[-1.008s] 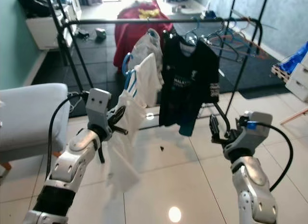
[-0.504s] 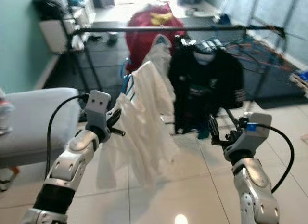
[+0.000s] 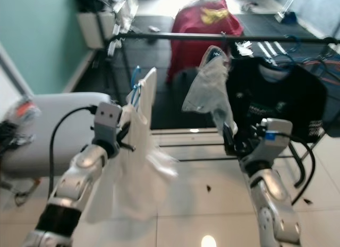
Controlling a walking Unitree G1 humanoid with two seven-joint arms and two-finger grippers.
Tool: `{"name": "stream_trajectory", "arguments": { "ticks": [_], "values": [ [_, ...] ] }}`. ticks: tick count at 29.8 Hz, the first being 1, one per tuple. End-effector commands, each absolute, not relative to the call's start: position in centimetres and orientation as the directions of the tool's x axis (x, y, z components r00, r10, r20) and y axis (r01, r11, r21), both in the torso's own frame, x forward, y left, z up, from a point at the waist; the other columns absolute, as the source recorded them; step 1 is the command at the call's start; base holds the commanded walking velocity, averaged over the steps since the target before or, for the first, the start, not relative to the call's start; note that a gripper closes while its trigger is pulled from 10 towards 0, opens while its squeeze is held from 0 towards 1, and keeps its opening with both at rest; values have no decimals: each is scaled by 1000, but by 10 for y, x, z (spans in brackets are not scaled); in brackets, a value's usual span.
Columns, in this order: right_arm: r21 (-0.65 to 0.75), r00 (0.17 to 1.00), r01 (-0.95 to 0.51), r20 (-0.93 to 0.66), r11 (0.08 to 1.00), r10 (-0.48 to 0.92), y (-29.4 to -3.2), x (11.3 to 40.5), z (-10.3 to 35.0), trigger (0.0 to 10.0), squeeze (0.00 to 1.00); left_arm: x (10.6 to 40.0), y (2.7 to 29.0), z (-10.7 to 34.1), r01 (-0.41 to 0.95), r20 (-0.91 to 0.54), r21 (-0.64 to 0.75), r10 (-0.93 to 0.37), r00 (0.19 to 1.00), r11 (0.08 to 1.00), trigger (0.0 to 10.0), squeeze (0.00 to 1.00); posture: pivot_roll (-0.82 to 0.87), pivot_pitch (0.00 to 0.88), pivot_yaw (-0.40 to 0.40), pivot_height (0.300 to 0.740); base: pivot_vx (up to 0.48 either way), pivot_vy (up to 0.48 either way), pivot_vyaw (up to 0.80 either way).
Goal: Hang hanger
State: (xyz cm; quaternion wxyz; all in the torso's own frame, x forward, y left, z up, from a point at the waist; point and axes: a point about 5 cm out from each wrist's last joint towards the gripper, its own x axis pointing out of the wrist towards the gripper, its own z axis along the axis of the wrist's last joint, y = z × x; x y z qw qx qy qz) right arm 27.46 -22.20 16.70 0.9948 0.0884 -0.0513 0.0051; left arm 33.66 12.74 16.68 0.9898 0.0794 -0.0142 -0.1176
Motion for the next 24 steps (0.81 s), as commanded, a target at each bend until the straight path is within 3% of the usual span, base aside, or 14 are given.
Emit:
{"name": "stream_trajectory", "arguments": {
  "ticks": [1, 19, 24],
  "values": [
    [192, 996, -24, 86, 981, 8, -218, 273, 162, 10000, 0, 336, 129, 171, 225, 30, 166, -232, 972, 960, 10000, 0, -97, 73, -18, 740, 364, 0, -800],
    [208, 994, -27, 109, 978, 4, -217, 274, 166, 10000, 0, 339, 128, 174, 219, 28, 148, -226, 974, 964, 10000, 0, -99, 79, -17, 740, 363, 0, 0],
    [208, 994, -25, 113, 978, 2, -218, 274, 167, 10000, 0, 339, 124, 179, 234, 46, 118, -241, 969, 965, 10000, 0, -99, 79, -18, 740, 366, 0, -458]
  ]
}}
